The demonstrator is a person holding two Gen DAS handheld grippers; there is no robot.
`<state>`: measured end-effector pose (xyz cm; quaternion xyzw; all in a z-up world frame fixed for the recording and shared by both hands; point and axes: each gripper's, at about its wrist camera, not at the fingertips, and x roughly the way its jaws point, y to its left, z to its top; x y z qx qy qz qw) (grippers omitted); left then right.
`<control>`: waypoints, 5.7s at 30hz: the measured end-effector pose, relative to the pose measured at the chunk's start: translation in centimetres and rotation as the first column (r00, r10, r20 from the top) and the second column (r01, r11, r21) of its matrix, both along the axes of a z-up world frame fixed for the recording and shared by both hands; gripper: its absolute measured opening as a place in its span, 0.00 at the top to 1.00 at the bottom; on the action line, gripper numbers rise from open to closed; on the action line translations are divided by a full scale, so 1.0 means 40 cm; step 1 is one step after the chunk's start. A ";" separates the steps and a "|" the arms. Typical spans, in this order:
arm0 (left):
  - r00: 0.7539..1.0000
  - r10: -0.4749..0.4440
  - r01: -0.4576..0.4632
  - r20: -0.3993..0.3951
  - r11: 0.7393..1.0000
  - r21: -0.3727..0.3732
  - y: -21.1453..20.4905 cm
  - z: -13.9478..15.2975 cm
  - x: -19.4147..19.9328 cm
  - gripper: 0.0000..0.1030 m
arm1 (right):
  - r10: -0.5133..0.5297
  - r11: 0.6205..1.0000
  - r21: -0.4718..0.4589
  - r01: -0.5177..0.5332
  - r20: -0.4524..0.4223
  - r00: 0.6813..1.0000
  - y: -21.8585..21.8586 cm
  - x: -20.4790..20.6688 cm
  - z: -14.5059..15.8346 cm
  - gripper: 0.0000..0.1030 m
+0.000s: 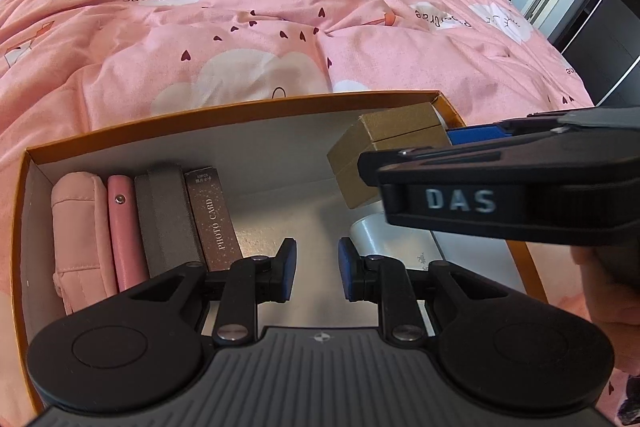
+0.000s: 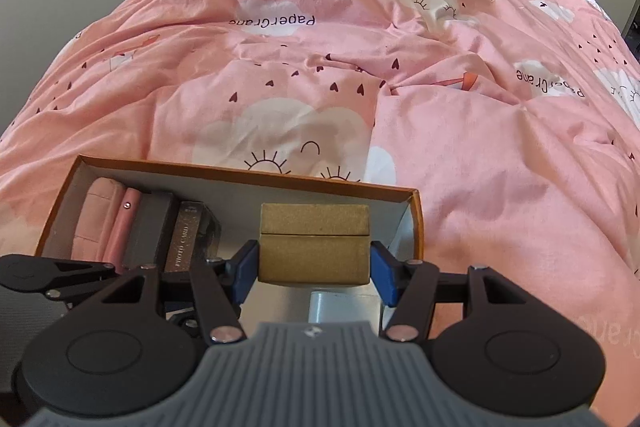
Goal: Organize objects
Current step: 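Lower the tan box into the orange box beside the white case, then open the right gripper and lift it away from the tan box, then grasp the bear plush with left gripper while right grasps the white bunny, then lift both plush toys and carry them over the orange box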
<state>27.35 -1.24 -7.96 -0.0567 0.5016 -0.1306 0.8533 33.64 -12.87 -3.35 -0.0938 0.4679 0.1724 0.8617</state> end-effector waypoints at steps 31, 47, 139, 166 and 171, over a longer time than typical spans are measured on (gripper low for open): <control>0.999 0.036 -0.036 -0.002 0.999 0.014 0.018 -0.003 -0.053 0.75 | 0.021 0.943 -0.332 0.009 0.088 0.996 0.081 0.001 -0.103 0.41; 0.999 0.052 -0.052 -0.007 0.998 0.030 0.033 -0.002 -0.068 0.75 | 0.086 0.989 -0.112 -0.092 -0.061 0.994 0.070 0.009 -0.114 0.96; 0.969 -0.066 0.012 -0.237 0.975 -0.221 0.073 -0.130 -0.439 0.52 | 0.177 0.978 0.160 -0.130 -0.324 0.929 -0.169 -0.515 -0.164 0.52; 0.999 0.012 -0.003 0.036 0.970 -0.243 0.152 0.186 -0.413 0.63 | 0.222 0.941 0.271 -0.204 -0.038 0.974 -0.175 -0.512 0.153 0.56; 0.997 0.024 -0.007 0.069 0.971 -0.240 0.164 0.238 -0.382 0.63 | 0.222 0.928 0.304 -0.213 0.004 0.975 -0.165 -0.490 0.205 0.57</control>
